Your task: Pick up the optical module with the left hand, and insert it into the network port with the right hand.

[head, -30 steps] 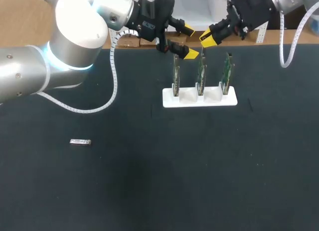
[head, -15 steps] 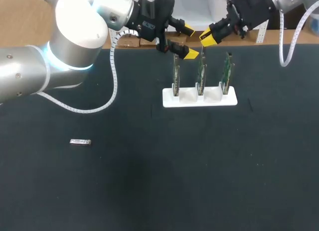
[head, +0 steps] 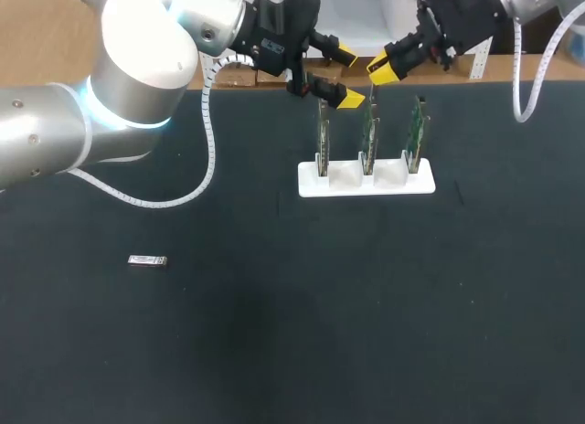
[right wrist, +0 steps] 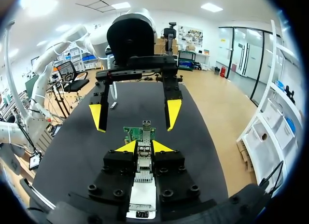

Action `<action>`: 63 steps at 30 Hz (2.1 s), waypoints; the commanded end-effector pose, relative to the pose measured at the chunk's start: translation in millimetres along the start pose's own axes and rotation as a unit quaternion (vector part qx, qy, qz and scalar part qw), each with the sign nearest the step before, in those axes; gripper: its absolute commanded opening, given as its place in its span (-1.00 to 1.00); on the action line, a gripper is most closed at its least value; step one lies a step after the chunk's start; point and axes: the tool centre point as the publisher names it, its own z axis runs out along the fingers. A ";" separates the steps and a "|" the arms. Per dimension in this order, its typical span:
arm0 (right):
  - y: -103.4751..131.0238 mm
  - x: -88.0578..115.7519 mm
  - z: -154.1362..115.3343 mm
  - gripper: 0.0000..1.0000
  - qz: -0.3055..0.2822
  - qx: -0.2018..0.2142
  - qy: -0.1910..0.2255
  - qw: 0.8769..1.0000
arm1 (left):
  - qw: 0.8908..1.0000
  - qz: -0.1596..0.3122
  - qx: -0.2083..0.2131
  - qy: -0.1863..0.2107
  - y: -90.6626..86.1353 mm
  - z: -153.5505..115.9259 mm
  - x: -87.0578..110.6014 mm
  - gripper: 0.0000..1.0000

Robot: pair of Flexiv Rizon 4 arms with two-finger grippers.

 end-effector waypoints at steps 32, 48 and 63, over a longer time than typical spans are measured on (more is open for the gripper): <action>2.6 -1.4 -0.6 -1.00 -0.001 -0.006 -0.003 1.000 | 1.000 -0.002 0.001 0.004 1.0 0.1 -1.7 1.00; 2.5 1.3 2.2 -1.00 0.003 -0.008 0.003 1.000 | 1.000 -0.002 0.001 0.004 1.0 0.1 -1.7 1.00; 0.1 2.3 1.4 -1.00 0.004 -0.004 0.001 1.000 | 1.000 -0.002 0.001 0.004 1.0 0.1 -1.7 1.00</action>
